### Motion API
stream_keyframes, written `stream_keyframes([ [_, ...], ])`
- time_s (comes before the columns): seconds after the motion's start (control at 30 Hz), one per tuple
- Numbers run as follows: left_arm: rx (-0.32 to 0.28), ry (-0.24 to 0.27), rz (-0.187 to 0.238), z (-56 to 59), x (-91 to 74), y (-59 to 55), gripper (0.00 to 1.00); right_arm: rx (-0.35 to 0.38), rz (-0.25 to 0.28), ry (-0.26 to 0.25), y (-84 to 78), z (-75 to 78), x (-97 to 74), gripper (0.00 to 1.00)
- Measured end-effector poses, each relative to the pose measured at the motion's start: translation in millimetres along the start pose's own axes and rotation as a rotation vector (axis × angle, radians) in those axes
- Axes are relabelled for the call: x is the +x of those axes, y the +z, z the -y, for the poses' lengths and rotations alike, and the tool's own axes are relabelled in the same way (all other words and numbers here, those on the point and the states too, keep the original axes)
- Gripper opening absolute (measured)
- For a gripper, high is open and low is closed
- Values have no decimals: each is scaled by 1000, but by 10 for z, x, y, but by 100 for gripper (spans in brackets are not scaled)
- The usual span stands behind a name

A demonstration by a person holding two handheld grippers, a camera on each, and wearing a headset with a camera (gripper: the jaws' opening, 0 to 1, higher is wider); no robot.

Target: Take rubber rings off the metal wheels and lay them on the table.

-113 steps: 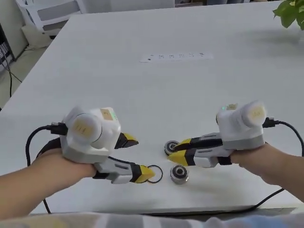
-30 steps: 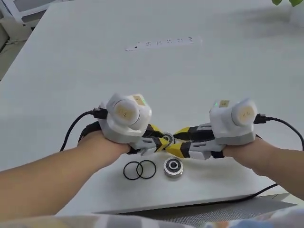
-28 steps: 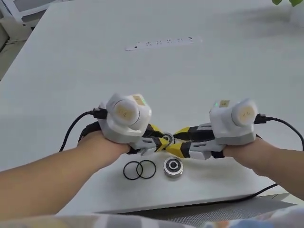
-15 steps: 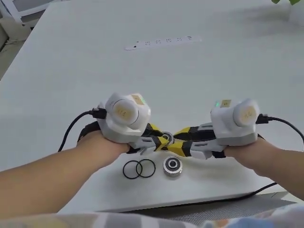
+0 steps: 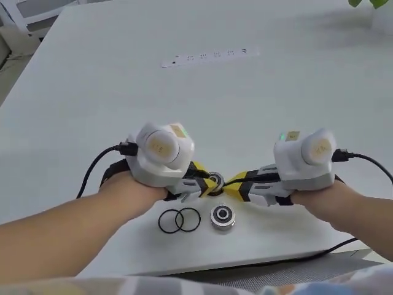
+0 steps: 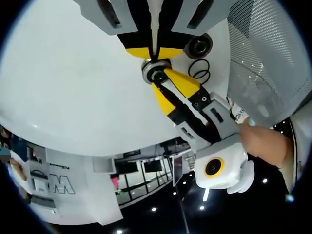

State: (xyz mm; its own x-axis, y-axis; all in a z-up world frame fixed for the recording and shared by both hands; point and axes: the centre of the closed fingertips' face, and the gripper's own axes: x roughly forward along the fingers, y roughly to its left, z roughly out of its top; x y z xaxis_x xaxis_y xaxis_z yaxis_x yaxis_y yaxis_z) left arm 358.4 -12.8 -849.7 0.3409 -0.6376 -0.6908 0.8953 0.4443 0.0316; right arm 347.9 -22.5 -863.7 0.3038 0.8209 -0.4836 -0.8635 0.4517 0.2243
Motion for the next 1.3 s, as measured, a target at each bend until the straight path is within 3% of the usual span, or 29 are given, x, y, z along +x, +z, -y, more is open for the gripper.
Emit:
stream_keyframes([
  [0.13,4,4,-4,-1,4,0,13,50,2,-16,4,25,-17,0],
  [0.2,12,8,-8,-4,5,-2,12,117,5,-18,16,43,-33,0],
  [0.37,12,12,-10,-1,5,-3,12,145,10,-23,41,21,-52,0],
  [0.5,14,12,-15,4,5,-4,12,275,74,-21,137,25,-82,0],
  [0.53,15,13,-15,9,5,-4,12,320,67,-24,133,26,-86,0],
  [0.73,21,27,-24,10,11,-1,11,283,76,-18,160,58,-66,0],
  [1.3,27,48,-28,7,11,-1,11,290,98,20,201,-51,-57,0],
])
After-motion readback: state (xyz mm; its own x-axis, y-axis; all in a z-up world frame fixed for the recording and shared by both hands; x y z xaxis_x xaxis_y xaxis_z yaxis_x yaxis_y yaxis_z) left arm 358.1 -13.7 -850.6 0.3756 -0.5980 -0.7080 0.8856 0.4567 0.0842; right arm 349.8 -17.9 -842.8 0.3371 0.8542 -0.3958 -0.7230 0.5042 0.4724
